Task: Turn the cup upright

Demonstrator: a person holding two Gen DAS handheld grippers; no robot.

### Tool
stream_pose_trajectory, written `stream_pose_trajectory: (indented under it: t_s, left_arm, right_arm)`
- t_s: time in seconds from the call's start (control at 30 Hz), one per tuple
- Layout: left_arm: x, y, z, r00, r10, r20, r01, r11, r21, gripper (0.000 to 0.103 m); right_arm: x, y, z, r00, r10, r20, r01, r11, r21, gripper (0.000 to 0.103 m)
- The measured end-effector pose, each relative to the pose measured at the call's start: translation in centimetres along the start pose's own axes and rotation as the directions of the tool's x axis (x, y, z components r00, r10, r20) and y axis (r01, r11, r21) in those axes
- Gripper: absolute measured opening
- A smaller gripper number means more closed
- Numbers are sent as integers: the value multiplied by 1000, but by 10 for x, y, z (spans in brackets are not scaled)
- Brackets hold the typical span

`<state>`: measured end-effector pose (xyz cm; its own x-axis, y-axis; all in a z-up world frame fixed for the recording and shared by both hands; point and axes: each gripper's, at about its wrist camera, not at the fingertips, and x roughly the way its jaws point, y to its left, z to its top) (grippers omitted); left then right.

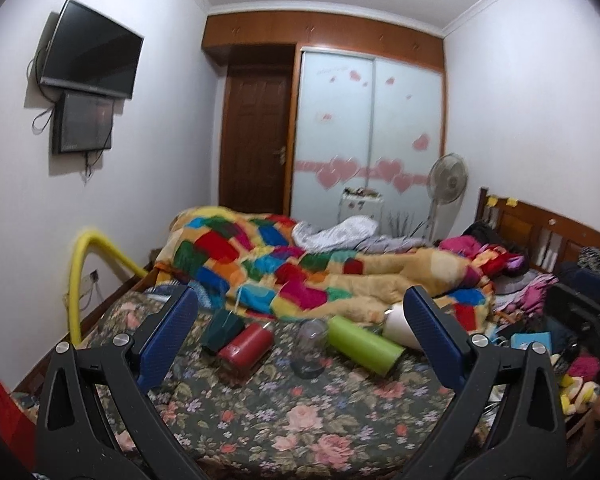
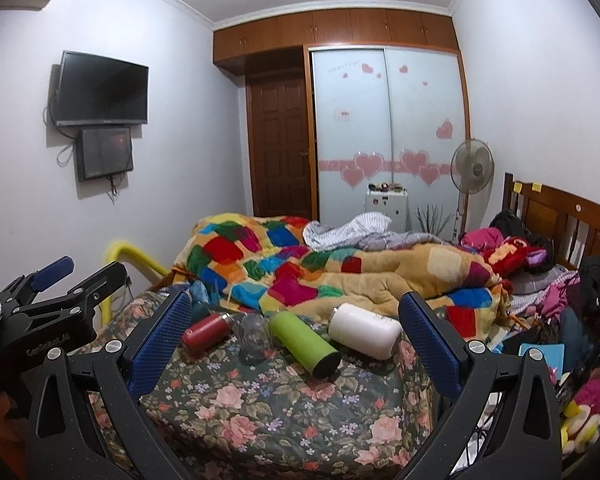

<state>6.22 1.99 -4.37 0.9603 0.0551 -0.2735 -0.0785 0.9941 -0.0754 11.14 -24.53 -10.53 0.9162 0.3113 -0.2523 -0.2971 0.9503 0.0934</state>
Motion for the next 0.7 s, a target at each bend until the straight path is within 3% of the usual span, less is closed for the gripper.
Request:
stream_pose_trajectory:
  t_s: [0.13,0.27,0.4,0.5,0.7]
  left_arm:
    - [43,16,-15,994,38,-98,-39,999,-9,103]
    - [94,34,-35,976,44,-214,-51,998,-25,103]
    - [146,53,-63,940,47,-338,-56,998,-19,98]
    - [187,69,-85,899,32,-437,-45,999,-20,92]
    - [250,93,-110,841,-38,-540,8,998,-58,83]
  right_arm:
    - [17,-2,-6,999,-13,-46,13,1000,4,103]
    - [39,-7,-12,994,-34,-100,35,999,8,103]
    - [63,-16,-21,986,-54,-160,57,998,14,103]
    - [81,-20,-26,976,-72,-205,77,997,14,103]
    - [115,-30,-41,954,-98,-282,107,994,19,103]
